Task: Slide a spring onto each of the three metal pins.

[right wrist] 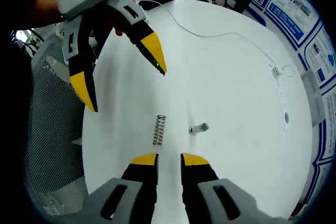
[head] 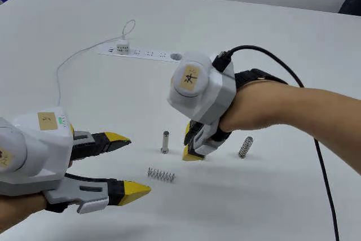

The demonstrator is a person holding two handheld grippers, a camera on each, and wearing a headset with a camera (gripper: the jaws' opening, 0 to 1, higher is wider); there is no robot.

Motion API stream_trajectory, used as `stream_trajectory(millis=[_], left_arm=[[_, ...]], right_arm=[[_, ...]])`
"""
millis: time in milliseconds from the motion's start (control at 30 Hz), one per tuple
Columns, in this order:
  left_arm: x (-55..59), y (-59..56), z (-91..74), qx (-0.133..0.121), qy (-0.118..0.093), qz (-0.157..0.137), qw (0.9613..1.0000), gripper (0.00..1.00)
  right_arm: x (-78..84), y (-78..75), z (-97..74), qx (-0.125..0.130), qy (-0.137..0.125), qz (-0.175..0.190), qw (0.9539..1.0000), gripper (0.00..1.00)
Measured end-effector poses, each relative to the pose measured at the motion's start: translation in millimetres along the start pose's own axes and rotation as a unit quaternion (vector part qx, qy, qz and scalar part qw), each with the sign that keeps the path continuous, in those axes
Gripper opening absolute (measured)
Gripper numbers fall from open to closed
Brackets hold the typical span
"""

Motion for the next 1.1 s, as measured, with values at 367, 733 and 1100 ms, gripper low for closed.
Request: stream_trajectory(millis=[367,733,1100], left_arm=[[6.6,0.0,-2.2,-0.005,0.005,-0.006,1.0000,0.56],[5.4,-0.6,0.0,-0.001,0.007,-0.003,1.0000,0.55],[9.1,-1.8,1.3,0.003,0.011,-0.002,0.9999,0.53]], right_arm=[[6.2,9.5,37.9,-0.025,0.009,0.021,0.9994,0.16],[4.8,11.3,48.1,-0.031,0.005,0.035,0.9989,0.13],[7.1,17.6,52.0,-0.041,0.014,0.021,0.9988,0.11]])
Point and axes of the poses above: the centre of the closed fingertips' face, and the gripper's own axes: z roughly forward along the fingers, y roughly to its left, x roughly out of its underside, the point moved 3 cm from there along -z, roughly backward along the fingers, and after that the axes turned 8 degrees about z, right-handed, at the moved point
